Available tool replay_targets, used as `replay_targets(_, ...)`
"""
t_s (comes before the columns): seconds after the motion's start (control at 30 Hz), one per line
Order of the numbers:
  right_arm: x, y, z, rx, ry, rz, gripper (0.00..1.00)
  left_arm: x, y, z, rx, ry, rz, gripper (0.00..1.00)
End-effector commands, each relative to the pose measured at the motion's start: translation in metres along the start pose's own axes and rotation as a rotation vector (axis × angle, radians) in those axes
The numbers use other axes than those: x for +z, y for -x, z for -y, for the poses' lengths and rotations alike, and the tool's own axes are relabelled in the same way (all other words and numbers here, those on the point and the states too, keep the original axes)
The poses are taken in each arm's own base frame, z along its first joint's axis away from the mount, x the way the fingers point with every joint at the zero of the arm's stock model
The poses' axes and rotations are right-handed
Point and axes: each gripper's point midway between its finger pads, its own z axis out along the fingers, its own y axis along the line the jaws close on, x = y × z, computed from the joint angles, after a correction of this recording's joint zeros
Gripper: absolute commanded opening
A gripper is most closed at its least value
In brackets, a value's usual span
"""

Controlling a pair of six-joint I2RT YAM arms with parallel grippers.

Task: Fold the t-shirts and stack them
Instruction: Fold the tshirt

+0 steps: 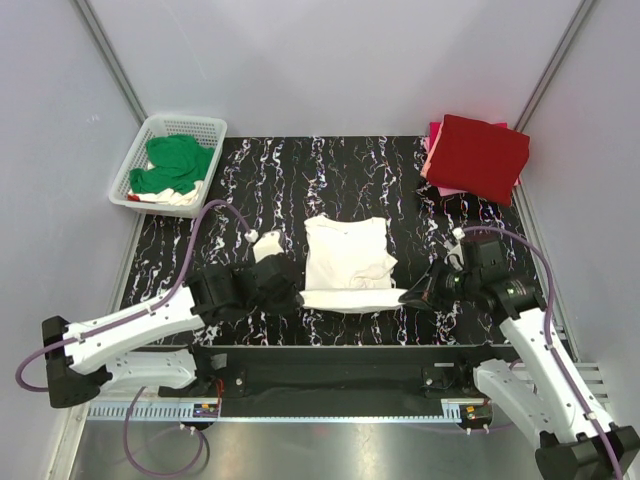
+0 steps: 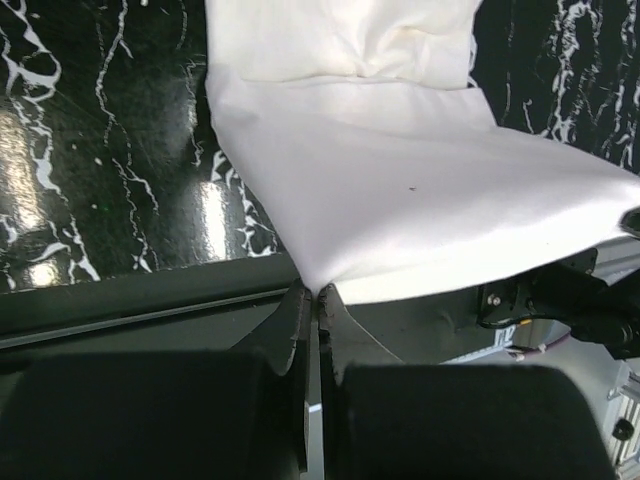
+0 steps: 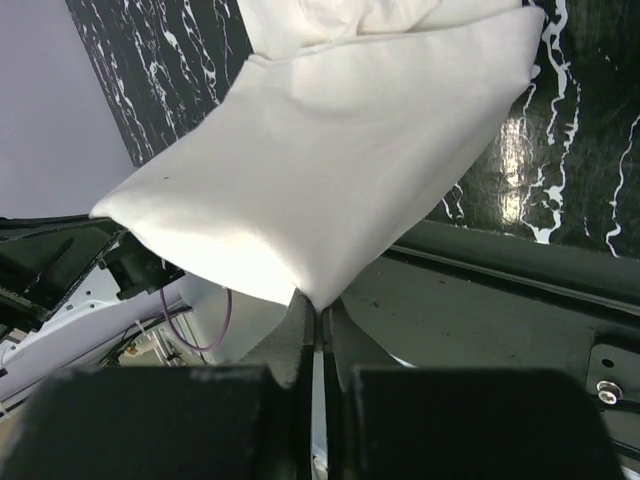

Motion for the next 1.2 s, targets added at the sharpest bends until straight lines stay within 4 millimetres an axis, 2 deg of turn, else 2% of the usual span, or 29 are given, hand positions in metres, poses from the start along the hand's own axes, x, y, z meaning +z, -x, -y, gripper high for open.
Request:
replay_targets(0.0, -0.004, 0.026, -0.015, -0.081, 0.009, 0.087, 0.00, -0.003, 0.018, 0.004, 0.051, -0.014, 0.021, 0.01)
replay_targets(0.2, 0.005, 0.051, -0.025, -0.118, -0.010, 0.107, 0.00, 0.004, 0.042, 0.008, 0.065, -0.005, 0.025, 0.01)
replay_targets(0.27, 0.012, 0.062, -0.025, -0.118, -0.043, 0.100, 0.00, 0.006, 0.057, 0.011, 0.066, -0.005, 0.035, 0.02)
replay_targets(0.37, 0.019, 0.084, -0.034, -0.139, -0.062, 0.114, 0.00, 0.012, 0.080, 0.012, 0.072, 0.008, 0.041, 0.03)
replay_targets(0.4, 0.018, 0.096, -0.045, -0.163, -0.046, 0.138, 0.00, 0.014, 0.086, 0.012, 0.075, 0.011, 0.043, 0.03)
replay_targets(0.43, 0.026, 0.105, -0.044, -0.156, -0.065, 0.126, 0.00, 0.019, 0.100, 0.013, 0.058, 0.017, 0.047, 0.03)
replay_targets(0.5, 0.029, 0.124, -0.049, -0.164, -0.079, 0.146, 0.00, 0.024, 0.117, 0.013, 0.083, 0.023, 0.050, 0.04)
replay_targets(0.53, 0.036, 0.139, -0.054, -0.162, -0.087, 0.150, 0.00, 0.033, 0.136, 0.014, 0.063, 0.033, 0.058, 0.04)
replay_targets(0.57, 0.041, 0.149, -0.056, -0.158, -0.095, 0.152, 0.00, 0.039, 0.146, 0.012, 0.085, 0.044, 0.058, 0.04)
replay_targets(0.6, 0.042, 0.166, -0.067, -0.170, -0.079, 0.183, 0.00, 0.045, 0.156, 0.011, 0.083, 0.054, 0.053, 0.04)
replay_targets(0.63, 0.061, 0.177, -0.058, -0.149, -0.114, 0.153, 0.00, 0.064, 0.175, 0.007, 0.060, 0.074, 0.042, 0.04)
replay_targets(0.67, 0.069, 0.188, -0.056, -0.137, -0.131, 0.155, 0.00, 0.074, 0.186, 0.005, 0.076, 0.078, 0.035, 0.04)
replay_targets(0.7, 0.089, 0.208, -0.050, -0.117, -0.149, 0.141, 0.02, 0.088, 0.198, 0.005, 0.078, 0.067, 0.035, 0.06)
replay_targets(0.73, 0.100, 0.219, -0.045, -0.098, -0.165, 0.131, 0.07, 0.116, 0.213, 0.000, 0.060, 0.072, 0.000, 0.08)
replay_targets(0.77, 0.105, 0.240, -0.057, -0.107, -0.144, 0.152, 0.48, 0.131, 0.222, -0.001, 0.070, 0.064, -0.022, 0.18)
replay_targets(0.8, 0.136, 0.246, -0.036, -0.073, -0.181, 0.091, 0.65, 0.147, 0.228, -0.003, 0.065, 0.054, -0.053, 0.28)
replay_targets(0.83, 0.146, 0.254, -0.032, -0.064, -0.204, 0.072, 0.75, 0.177, 0.244, -0.005, 0.044, 0.037, -0.089, 0.39)
replay_targets(0.87, 0.155, 0.259, -0.028, -0.062, -0.223, 0.046, 0.81, 0.189, 0.252, -0.006, 0.056, 0.027, -0.106, 0.45)
replay_targets(0.9, 0.168, 0.272, -0.030, -0.070, -0.210, 0.034, 0.90, 0.197, 0.252, -0.014, 0.042, 0.060, -0.139, 0.48)
replay_targets(0.93, 0.172, 0.276, -0.032, -0.083, -0.203, 0.029, 0.91, 0.210, 0.267, -0.020, 0.004, 0.084, -0.129, 0.49)
replay_targets(1.0, 0.172, 0.282, -0.033, -0.120, -0.217, 0.026, 0.92, 0.212, 0.274, -0.019, -0.024, 0.045, -0.135, 0.52)
replay_targets(1.07, 0.163, 0.285, -0.029, -0.137, -0.251, 0.050, 0.92, 0.197, 0.277, -0.015, -0.021, 0.018, -0.102, 0.57)
replay_targets(1.1, 0.154, 0.283, -0.029, -0.141, -0.248, 0.072, 0.92, 0.192, 0.286, -0.009, -0.006, -0.015, -0.048, 0.60)
replay_targets(1.17, 0.148, 0.282, -0.035, -0.153, -0.207, 0.105, 0.92, 0.174, 0.282, -0.010, -0.002, -0.024, -0.022, 0.63)
